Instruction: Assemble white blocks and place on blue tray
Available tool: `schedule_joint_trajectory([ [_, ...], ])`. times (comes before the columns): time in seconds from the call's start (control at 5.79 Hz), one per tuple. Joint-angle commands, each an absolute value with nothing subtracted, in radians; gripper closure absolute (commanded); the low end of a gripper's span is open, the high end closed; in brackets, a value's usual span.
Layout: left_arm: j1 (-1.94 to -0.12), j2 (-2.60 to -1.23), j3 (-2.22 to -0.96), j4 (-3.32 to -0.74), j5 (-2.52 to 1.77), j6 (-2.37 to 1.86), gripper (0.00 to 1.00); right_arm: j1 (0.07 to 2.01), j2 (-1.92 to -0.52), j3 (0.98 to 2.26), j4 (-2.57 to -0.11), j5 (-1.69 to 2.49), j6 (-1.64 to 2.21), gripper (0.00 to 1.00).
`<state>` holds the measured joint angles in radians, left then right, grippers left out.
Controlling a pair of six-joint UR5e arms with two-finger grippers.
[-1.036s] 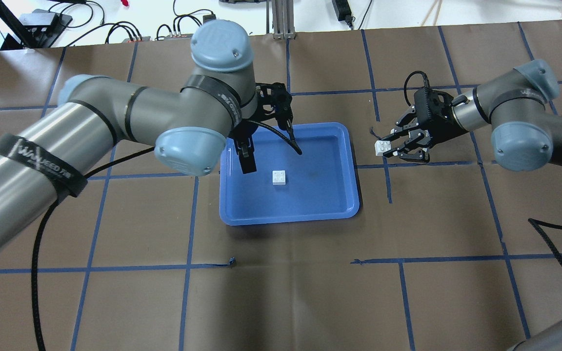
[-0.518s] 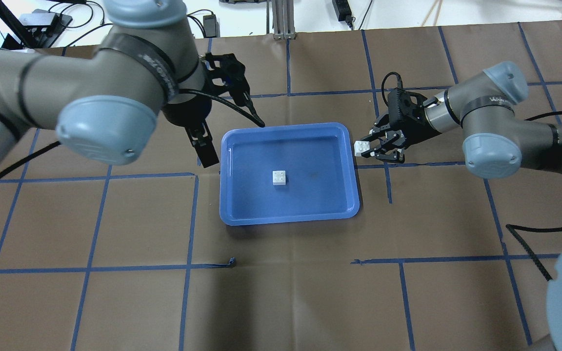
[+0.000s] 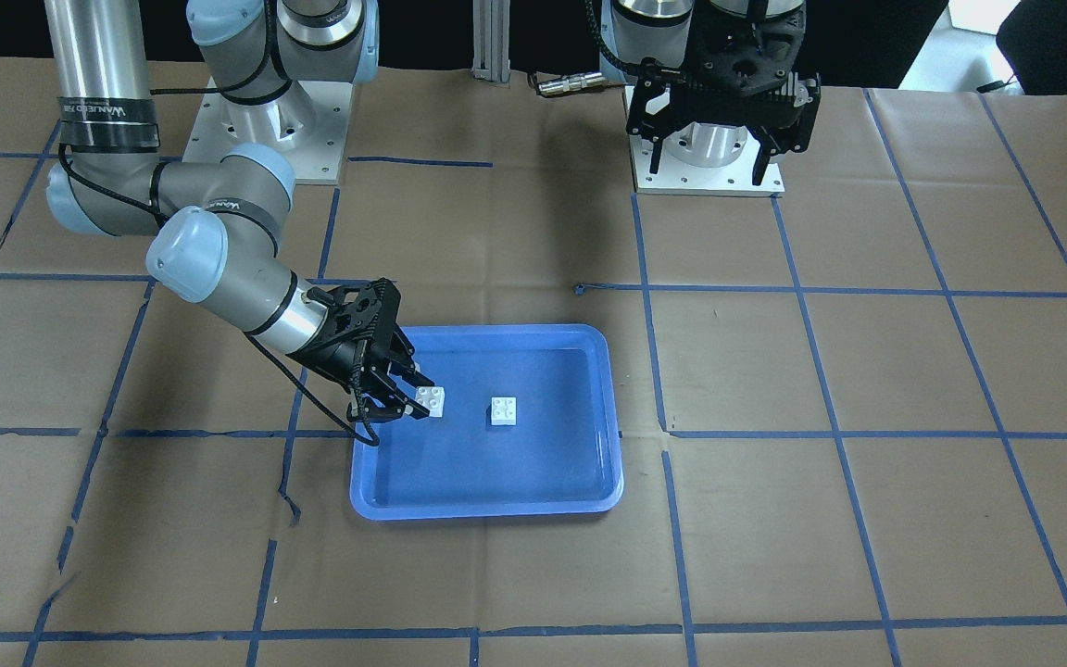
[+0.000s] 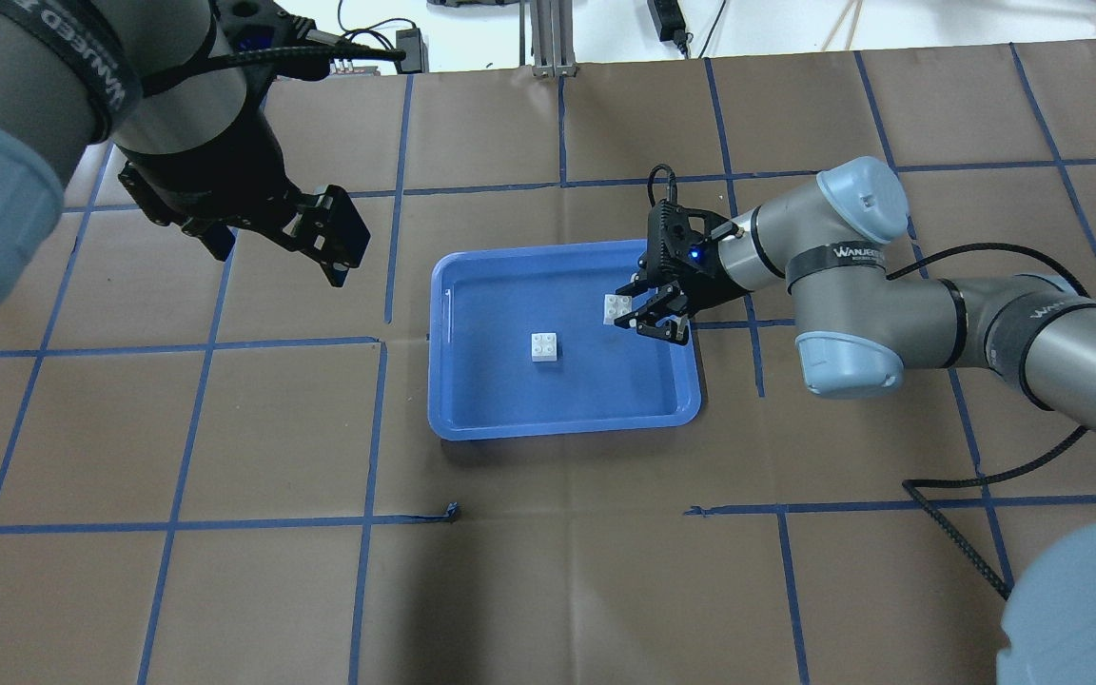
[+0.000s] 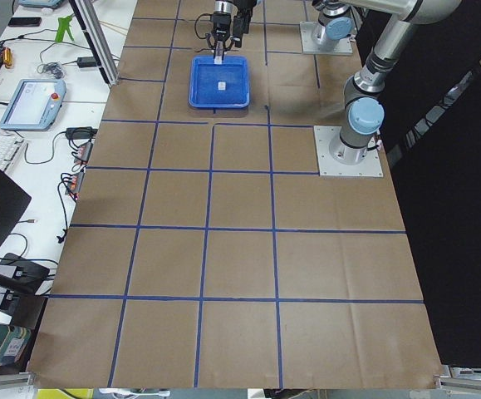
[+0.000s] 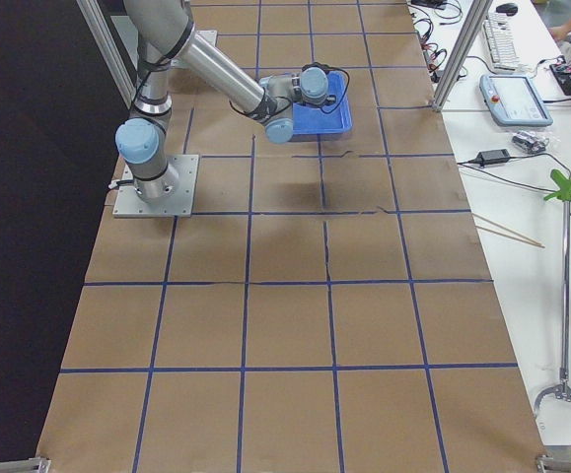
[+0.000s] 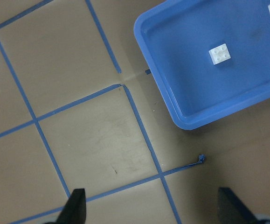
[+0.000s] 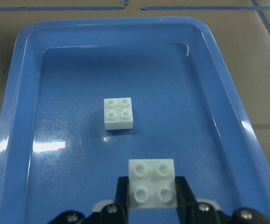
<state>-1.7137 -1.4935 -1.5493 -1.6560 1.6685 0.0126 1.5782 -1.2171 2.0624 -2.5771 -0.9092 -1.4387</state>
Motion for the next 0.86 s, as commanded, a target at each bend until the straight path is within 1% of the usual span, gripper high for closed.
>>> schedule_joint_trajectory([
  [0.0,-1.709,-1.48,-1.542,-1.675,1.661,-0.066,0.01,1.623,-1.181,2.068,-2.631,-0.945,-1.396,0.69],
  [0.35,-1.649,-1.494,-1.542,-1.669,1.625,-0.066,0.01,1.637,-1.149,2.05,-2.657,-0.962,-1.367,0.7],
  [0.69,-1.609,-1.563,-1.546,-1.524,1.563,-0.069,0.01,1.667,-1.123,2.023,-2.657,-0.962,-1.339,0.7],
])
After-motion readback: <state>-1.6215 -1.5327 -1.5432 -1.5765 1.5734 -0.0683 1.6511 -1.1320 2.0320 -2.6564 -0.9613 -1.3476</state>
